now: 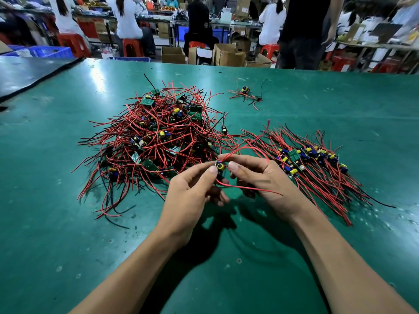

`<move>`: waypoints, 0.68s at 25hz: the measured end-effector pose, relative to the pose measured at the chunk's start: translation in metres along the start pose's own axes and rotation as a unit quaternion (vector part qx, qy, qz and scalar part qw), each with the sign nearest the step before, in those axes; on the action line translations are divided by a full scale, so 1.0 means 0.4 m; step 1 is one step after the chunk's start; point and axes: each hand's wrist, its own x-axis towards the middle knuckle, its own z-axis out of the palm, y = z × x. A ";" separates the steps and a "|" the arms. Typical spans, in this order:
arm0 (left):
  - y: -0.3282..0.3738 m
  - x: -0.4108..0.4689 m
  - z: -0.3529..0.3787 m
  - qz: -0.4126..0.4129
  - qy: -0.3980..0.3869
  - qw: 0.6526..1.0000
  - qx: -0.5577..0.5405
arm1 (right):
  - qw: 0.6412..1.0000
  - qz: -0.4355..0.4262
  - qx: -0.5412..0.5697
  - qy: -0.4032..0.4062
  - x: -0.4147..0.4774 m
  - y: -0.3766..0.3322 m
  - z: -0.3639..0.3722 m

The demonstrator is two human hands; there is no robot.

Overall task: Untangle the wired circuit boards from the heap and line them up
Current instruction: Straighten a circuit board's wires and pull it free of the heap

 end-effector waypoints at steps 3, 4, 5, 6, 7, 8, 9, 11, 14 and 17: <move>-0.003 0.001 0.000 -0.098 -0.054 0.993 -0.040 | 1.000 0.008 -0.029 0.007 -0.004 -0.001 -0.002; -0.004 0.003 0.001 -0.118 -0.067 0.990 -0.045 | 1.000 0.015 -0.022 0.013 -0.004 0.000 -0.001; -0.005 0.005 0.001 -0.131 -0.078 0.987 -0.051 | 1.000 0.020 -0.014 0.019 -0.004 0.001 0.002; -0.007 0.005 0.001 -0.138 -0.085 0.985 -0.054 | 0.999 0.019 -0.016 0.022 -0.003 0.004 0.004; -0.010 0.004 0.000 -0.136 -0.089 0.985 -0.049 | 0.999 0.018 -0.026 0.020 -0.004 0.005 0.007; -0.012 0.001 -0.002 -0.127 -0.095 0.987 -0.038 | 0.999 0.019 -0.031 0.017 -0.004 0.008 0.009; -0.016 -0.001 -0.002 -0.116 -0.104 0.988 -0.026 | 0.999 0.025 -0.022 0.015 -0.004 0.011 0.011; -0.019 -0.007 -0.004 -0.099 -0.124 0.987 -0.012 | 0.998 0.051 0.034 0.020 -0.003 0.015 0.011; -0.018 -0.010 -0.003 -0.089 -0.128 0.988 -0.001 | 0.987 0.119 0.103 0.024 -0.002 0.013 0.011; -0.018 -0.008 -0.003 -0.088 -0.126 0.988 -0.010 | 0.977 0.155 0.143 0.031 0.003 0.013 0.010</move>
